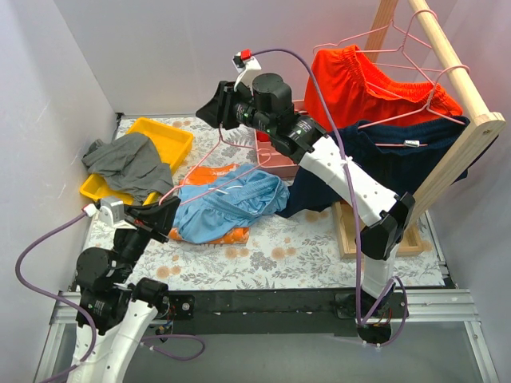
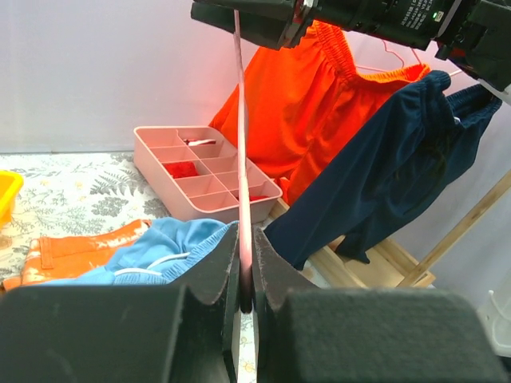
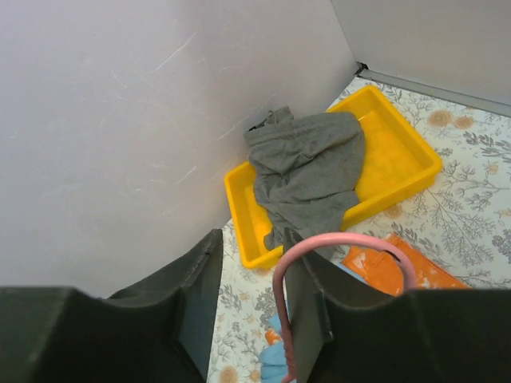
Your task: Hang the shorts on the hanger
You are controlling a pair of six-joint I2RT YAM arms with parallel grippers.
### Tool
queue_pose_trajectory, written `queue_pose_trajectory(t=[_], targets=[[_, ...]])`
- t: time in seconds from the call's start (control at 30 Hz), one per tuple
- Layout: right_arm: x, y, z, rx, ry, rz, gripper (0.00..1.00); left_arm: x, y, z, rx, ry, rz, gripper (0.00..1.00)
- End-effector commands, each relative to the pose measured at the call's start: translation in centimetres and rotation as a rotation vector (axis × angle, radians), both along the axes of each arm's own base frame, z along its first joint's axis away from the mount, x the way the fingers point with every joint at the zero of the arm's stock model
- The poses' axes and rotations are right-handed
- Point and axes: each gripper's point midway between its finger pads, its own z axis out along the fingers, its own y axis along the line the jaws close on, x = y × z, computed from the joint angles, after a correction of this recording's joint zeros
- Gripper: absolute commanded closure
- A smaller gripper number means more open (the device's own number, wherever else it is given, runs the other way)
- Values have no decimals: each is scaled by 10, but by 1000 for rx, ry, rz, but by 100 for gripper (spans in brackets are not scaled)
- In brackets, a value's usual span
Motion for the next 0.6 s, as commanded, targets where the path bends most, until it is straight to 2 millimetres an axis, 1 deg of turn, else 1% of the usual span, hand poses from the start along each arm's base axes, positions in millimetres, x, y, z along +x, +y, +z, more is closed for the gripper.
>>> queue_pose_trajectory(t=[0.0,0.03,0.07,0.1,0.13,0.17,0.2,0.23,0.27,0.3,0.33,0.37,0.4,0.43,0.5,0.53,0.57], targets=[[5,7,8,16,-63,24,68,0,-6,-5,43,81,-34,100],[4,4,10,14,-75,22,74,0,-8,-7,53,100,-46,100],[3,4,11,8,-88,24,87,-5,-7,5,63,90,-51,100],[1,3,12,1,-102,24,93,2,-9,-12,95,187,-52,76],[2,-1,15,-20,-143,6,96,3,-8,-14,107,225,-40,61],[-2,0,12,-38,-156,4,99,4,-6,-16,119,259,-31,57],[-4,0,10,-56,-175,-3,99,4,-4,-19,137,318,-22,47],[-5,-5,15,-69,-218,-24,99,3,-3,-18,141,335,-16,41],[-12,0,5,-92,-224,-5,99,2,-3,-18,146,351,-16,36],[-12,-1,5,-99,-238,-24,99,-1,-1,-15,147,361,-12,32],[-10,-4,6,-112,-253,-60,99,-1,-1,-16,152,377,-14,30],[-17,0,3,-156,-298,-64,99,-3,-2,-15,155,384,-24,30],[-18,0,6,-172,-320,-89,99,-5,-4,-17,161,401,-37,28],[-16,-1,5,-191,-333,-113,99,-4,-7,-18,173,417,-55,28],[-24,5,7,-192,-362,-93,99,-3,-11,-26,197,456,-78,29],[-27,7,8,-195,-374,-90,99,3,-12,-35,218,490,-79,30],[-37,13,9,-198,-391,-74,99,7,-12,-38,228,505,-74,30]])
